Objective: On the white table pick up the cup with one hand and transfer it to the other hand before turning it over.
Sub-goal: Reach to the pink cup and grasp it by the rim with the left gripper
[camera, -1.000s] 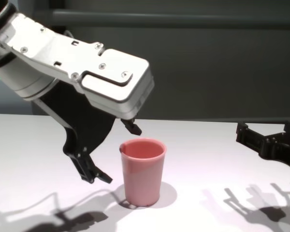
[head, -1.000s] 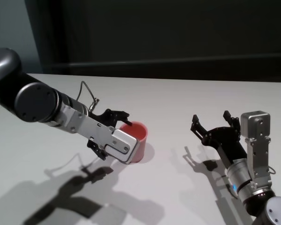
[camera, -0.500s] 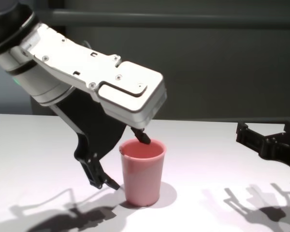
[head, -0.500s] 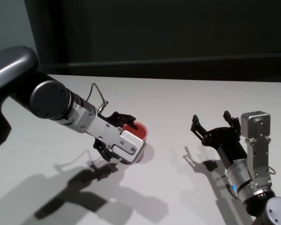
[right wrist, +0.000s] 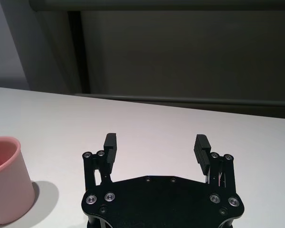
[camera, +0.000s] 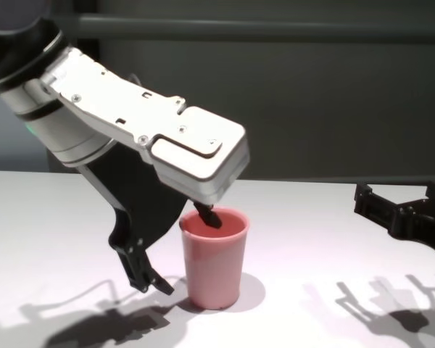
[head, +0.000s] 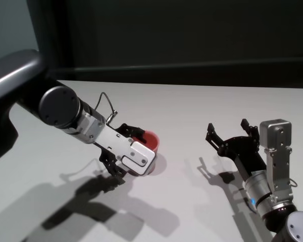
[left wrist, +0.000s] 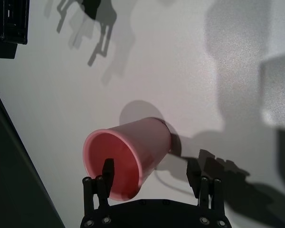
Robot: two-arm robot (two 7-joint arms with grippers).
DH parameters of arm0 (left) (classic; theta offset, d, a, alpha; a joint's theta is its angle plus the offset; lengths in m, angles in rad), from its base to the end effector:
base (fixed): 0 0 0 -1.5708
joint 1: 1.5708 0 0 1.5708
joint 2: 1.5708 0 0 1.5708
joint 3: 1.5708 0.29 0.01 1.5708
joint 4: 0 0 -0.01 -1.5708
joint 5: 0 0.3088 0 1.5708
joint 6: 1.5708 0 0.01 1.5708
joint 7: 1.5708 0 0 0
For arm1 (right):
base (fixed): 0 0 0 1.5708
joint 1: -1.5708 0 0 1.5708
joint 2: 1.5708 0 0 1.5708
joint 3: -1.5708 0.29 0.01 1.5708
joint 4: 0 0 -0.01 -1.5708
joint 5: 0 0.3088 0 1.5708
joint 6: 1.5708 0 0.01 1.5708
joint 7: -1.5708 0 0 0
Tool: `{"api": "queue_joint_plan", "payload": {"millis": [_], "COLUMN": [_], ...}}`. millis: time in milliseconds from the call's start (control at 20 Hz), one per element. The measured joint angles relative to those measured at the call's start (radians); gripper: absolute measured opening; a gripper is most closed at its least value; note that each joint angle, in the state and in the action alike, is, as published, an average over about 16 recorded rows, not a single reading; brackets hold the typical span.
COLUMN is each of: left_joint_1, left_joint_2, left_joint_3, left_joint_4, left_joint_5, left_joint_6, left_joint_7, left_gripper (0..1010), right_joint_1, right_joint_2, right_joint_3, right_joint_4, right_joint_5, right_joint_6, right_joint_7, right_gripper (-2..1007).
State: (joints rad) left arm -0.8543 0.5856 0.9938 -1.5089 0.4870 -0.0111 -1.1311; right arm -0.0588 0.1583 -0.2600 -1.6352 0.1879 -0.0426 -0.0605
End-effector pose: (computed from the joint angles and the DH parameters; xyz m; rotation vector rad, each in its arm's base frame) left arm 0.4326 -0.0522 -0.1399 1.1911 -0.8684 -0.1879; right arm 0.3002 0.0394 -0.3070 0.0397 0.0387 -1.3661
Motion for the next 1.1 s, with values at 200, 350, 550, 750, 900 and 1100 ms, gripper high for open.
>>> {"api": "queue_joint_plan", "payload": {"millis": [200,350,550,750,900,1100], "left_joint_1": [-0.013,-0.024,-0.041,-0.059,-0.072,-0.088], "left_joint_2": [-0.007,-0.013,-0.022,-0.032,-0.039,-0.049], "left_joint_3": [0.017,0.029,0.046,0.063,0.074,0.090], "left_joint_4": [0.017,0.028,0.042,0.054,0.064,0.076], "left_joint_5": [-0.001,-0.001,-0.001,0.000,0.000,0.001], "left_joint_6": [-0.004,-0.008,-0.013,-0.019,-0.024,-0.029], "left_joint_7": [-0.011,-0.020,-0.032,-0.042,-0.048,-0.053], "left_gripper": [1003,1003,1003,1003,1003,1003], "right_joint_1": [0.000,0.000,0.000,0.000,0.000,0.000], "right_joint_2": [0.000,0.000,0.000,0.000,0.000,0.000], "right_joint_3": [0.000,0.000,0.000,0.000,0.000,0.000], "right_joint_4": [0.000,0.000,0.000,0.000,0.000,0.000], "right_joint_5": [0.000,0.000,0.000,0.000,0.000,0.000], "right_joint_6": [0.000,0.000,0.000,0.000,0.000,0.000], "right_joint_7": [0.000,0.000,0.000,0.000,0.000,0.000], "right_gripper": [1002,1002,1002,1002,1002,1002]}}
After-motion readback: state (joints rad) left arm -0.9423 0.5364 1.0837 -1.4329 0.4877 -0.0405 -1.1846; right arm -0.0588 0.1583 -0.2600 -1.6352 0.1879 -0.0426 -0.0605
